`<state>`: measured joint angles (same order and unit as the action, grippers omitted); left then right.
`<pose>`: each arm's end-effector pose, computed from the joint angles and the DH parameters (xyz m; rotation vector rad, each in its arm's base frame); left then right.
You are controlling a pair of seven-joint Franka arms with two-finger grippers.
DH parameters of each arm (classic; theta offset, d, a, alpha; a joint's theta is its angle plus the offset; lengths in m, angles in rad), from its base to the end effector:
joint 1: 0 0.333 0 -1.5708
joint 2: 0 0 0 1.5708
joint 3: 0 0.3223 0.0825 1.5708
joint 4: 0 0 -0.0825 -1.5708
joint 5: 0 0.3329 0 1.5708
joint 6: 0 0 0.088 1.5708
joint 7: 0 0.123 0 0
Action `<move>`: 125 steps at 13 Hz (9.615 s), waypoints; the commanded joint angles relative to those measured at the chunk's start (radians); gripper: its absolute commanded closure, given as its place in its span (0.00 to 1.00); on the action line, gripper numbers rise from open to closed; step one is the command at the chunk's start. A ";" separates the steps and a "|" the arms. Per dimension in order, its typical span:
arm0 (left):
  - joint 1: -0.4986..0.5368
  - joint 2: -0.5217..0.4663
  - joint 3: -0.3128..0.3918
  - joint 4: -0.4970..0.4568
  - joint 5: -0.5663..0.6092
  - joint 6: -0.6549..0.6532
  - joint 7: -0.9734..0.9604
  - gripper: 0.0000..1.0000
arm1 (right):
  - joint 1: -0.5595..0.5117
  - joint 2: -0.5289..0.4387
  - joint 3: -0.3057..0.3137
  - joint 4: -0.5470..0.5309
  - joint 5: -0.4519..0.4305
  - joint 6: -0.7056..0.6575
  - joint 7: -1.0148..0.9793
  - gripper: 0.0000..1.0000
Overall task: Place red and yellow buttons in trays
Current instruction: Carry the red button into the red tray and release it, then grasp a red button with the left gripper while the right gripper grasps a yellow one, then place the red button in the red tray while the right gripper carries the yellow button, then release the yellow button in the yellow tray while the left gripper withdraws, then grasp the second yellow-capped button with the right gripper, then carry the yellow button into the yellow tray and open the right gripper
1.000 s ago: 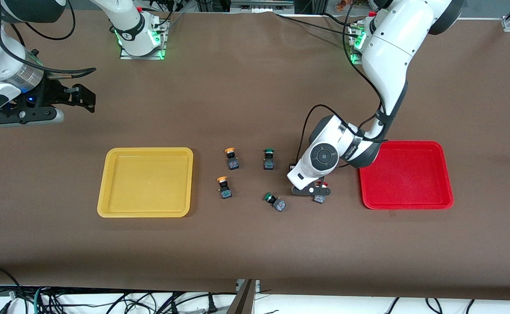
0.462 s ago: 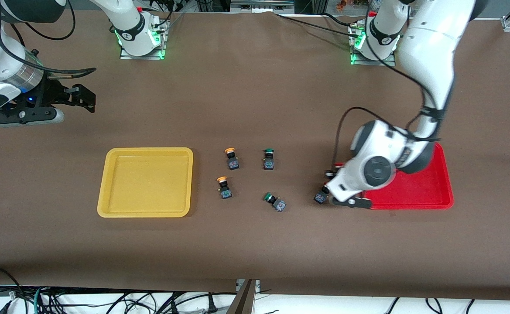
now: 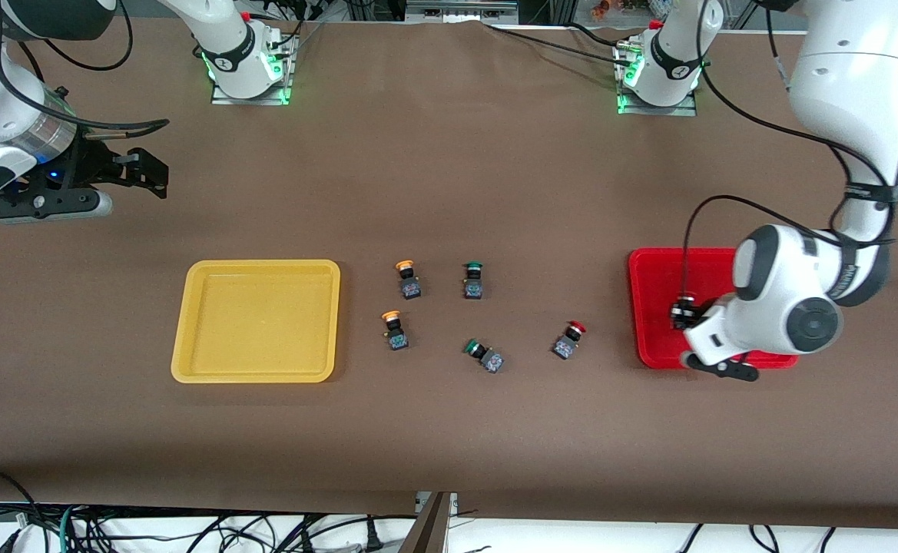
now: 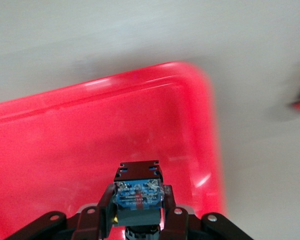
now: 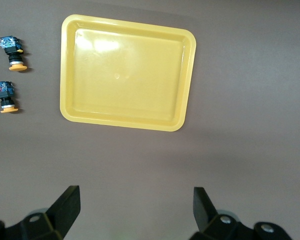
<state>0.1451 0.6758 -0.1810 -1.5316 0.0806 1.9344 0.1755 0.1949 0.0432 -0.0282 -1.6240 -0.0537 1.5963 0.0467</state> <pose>0.6350 0.0011 0.2641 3.0325 -0.3440 -0.3952 0.5086 0.0793 0.5728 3.0721 0.1896 -0.0995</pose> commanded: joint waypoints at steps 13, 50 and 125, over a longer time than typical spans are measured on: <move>0.145 -0.052 -0.095 -0.090 -0.048 0.103 0.185 0.00 | -0.009 0.012 0.005 0.013 0.008 -0.013 0.012 0.00; 0.043 -0.252 -0.104 -0.570 0.163 0.483 -0.024 1.00 | 0.298 0.847 0.056 0.308 0.080 0.728 0.233 0.71; -0.111 -0.553 0.083 0.070 -0.137 -0.476 -0.278 0.00 | 0.126 0.638 -0.047 0.113 0.017 0.409 -0.114 0.72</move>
<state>0.0385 0.1065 -0.1007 -1.4950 -0.0358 1.4735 -0.0975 0.3509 0.7039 -0.0795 -1.4976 -0.0245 2.0154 -0.0024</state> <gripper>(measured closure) 0.000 0.595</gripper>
